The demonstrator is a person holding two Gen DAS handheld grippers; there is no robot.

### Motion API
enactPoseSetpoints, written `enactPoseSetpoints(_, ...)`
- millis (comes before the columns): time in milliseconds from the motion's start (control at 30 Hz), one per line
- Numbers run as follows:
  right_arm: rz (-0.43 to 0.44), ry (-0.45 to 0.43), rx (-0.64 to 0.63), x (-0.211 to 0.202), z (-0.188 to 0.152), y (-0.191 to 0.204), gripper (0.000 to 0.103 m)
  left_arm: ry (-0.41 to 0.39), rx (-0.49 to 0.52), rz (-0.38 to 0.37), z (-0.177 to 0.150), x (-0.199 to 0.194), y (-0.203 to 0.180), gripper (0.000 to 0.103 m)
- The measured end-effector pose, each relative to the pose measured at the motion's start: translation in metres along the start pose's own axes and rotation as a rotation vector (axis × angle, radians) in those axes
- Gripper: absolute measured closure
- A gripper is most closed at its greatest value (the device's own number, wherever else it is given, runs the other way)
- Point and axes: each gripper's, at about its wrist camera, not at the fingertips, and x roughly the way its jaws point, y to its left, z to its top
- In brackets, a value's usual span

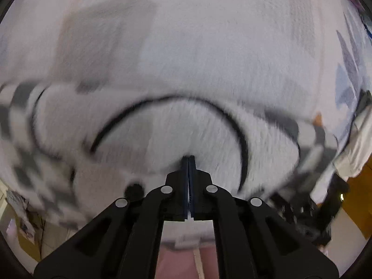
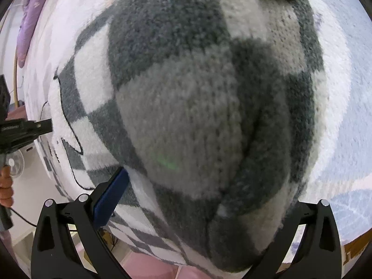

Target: Fold large clothes

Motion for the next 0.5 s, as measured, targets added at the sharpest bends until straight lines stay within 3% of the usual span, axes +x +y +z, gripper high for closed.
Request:
enactPoseSetpoints(100, -0.009, -0.015, 0.013, 0.005, 0.005, 0.002, 0.006, 0.056, 0.079, 0.163, -0.039, 0.025, 0.0, 0.101)
enactPoseSetpoints(133, -0.015, -0.021, 0.01, 0.008, 0.005, 0.005, 0.006, 0.016, 0.096, 0.153, -0.046, 0.046, 0.005, 0.101)
enactPoseSetpoints(200, -0.016, -0.036, -0.011, 0.01, 0.004, 0.008, 0.006, -0.07, 0.044, 0.121, -0.043, 0.051, 0.011, 0.1)
enactPoseSetpoints(267, 0.014, -0.062, -0.049, 0.009, -0.001, 0.007, 0.006, -0.062, -0.029, 0.074, -0.043, 0.046, 0.021, 0.1)
enactPoseSetpoints(367, -0.004, -0.07, -0.125, 0.011, -0.009, 0.013, 0.007, -0.05, 0.043, 0.098, -0.069, 0.03, 0.016, 0.101)
enactPoseSetpoints(500, -0.047, -0.081, -0.095, 0.017, -0.003, 0.022, 0.006, -0.067, -0.058, -0.04, -0.088, 0.06, 0.047, 0.1)
